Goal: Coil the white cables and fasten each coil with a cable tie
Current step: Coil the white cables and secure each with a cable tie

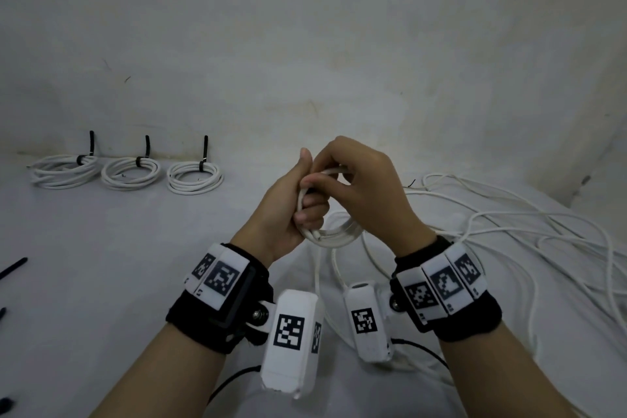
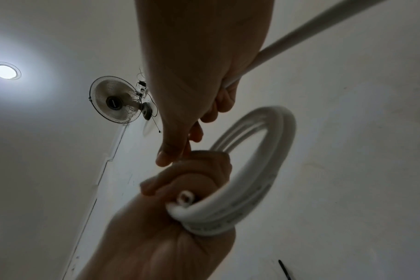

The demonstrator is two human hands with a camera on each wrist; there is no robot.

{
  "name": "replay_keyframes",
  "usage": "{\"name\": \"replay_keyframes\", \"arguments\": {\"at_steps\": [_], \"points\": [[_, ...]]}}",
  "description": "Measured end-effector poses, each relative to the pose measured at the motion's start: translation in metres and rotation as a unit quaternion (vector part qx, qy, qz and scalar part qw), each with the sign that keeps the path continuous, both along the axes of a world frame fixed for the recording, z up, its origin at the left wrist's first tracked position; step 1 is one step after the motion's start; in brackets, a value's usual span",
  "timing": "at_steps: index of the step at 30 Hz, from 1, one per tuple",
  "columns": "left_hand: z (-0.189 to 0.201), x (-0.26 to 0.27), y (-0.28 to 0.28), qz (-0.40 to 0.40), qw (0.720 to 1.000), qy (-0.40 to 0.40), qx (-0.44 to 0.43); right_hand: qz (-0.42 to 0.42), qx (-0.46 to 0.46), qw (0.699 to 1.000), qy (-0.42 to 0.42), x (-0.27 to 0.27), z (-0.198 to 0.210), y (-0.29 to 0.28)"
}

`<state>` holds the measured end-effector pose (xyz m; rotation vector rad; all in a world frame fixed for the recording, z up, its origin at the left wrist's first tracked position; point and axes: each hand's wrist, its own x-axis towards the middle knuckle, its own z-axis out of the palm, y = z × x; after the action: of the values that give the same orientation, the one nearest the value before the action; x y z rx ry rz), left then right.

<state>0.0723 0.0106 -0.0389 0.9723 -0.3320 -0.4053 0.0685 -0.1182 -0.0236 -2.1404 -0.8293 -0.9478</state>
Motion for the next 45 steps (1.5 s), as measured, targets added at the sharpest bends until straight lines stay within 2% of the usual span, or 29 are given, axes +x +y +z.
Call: {"name": "replay_keyframes", "arguments": {"at_steps": [7, 13, 17, 20, 22, 26, 31, 36, 39, 45], "points": [[0.0, 0.001, -0.003, -0.014, 1.0, 0.015, 0.022, 0.0, 0.021, 1.0, -0.016, 0.007, 0.0, -0.016], [0.006, -0.001, 0.002, -0.021, 0.999, 0.02, 0.027, -0.047, 0.066, 0.993, -0.087, 0.011, -0.012, -0.011], [0.009, -0.002, 0.004, 0.002, 0.999, -0.002, 0.036, -0.074, 0.023, 0.989, -0.125, 0.012, -0.015, -0.008], [0.011, -0.001, 0.006, 0.016, 0.999, -0.01, 0.039, -0.037, -0.04, 0.995, -0.088, 0.013, -0.013, -0.014], [0.01, 0.0, 0.007, 0.033, 0.998, -0.017, 0.049, -0.043, -0.068, 0.994, -0.08, 0.013, -0.013, -0.015], [0.006, 0.0, 0.005, 0.086, 0.986, -0.056, 0.132, -0.073, -0.063, 0.99, -0.106, 0.015, -0.011, -0.02], [0.009, 0.0, 0.005, 0.091, 0.981, -0.076, 0.152, -0.075, -0.039, 0.991, -0.104, 0.015, -0.01, -0.02], [0.01, 0.002, 0.008, 0.124, 0.977, -0.091, 0.145, -0.023, -0.01, 0.999, -0.034, 0.01, -0.003, -0.019], [0.012, 0.005, 0.013, 0.15, 0.98, -0.076, 0.102, -0.051, -0.005, 0.999, 0.009, 0.008, 0.005, -0.03], [0.016, 0.015, 0.026, 0.195, 0.979, -0.053, 0.022, -0.048, 0.017, 0.983, 0.178, 0.002, 0.012, -0.042]]}}
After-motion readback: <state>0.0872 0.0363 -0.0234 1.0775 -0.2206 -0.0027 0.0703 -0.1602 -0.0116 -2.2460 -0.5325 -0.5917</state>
